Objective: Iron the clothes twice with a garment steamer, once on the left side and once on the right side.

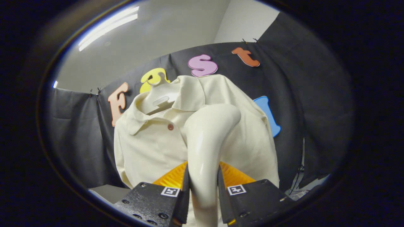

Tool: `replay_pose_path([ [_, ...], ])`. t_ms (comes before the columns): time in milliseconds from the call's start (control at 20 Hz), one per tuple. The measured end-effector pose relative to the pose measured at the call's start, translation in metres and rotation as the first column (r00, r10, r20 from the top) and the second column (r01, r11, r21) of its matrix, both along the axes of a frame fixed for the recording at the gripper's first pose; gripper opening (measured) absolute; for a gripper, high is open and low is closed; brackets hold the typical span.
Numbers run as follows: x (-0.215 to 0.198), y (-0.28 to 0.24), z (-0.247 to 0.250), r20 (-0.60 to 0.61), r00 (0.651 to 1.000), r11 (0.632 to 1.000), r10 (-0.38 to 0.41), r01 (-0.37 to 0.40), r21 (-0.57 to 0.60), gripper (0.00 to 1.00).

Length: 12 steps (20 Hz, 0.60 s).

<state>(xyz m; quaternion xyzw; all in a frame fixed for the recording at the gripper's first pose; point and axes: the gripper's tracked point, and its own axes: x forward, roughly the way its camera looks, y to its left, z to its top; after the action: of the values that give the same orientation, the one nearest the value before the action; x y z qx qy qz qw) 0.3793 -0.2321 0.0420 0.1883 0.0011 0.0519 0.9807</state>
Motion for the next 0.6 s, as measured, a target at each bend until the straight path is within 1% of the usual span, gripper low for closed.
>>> replay_pose_path([
  [150,0.006,-0.004,-0.021,-0.049,0.999,1.000,-0.015,0.015,0.013,0.40],
  [250,0.003,-0.006,-0.029,-0.053,0.998,1.000,-0.021,0.020,-0.014,0.40],
  [300,-0.001,-0.006,-0.038,-0.077,0.997,1.000,-0.012,0.011,-0.023,0.40],
  [600,-0.013,-0.010,-0.082,-0.134,0.991,1.000,0.001,-0.003,-0.013,0.40],
])
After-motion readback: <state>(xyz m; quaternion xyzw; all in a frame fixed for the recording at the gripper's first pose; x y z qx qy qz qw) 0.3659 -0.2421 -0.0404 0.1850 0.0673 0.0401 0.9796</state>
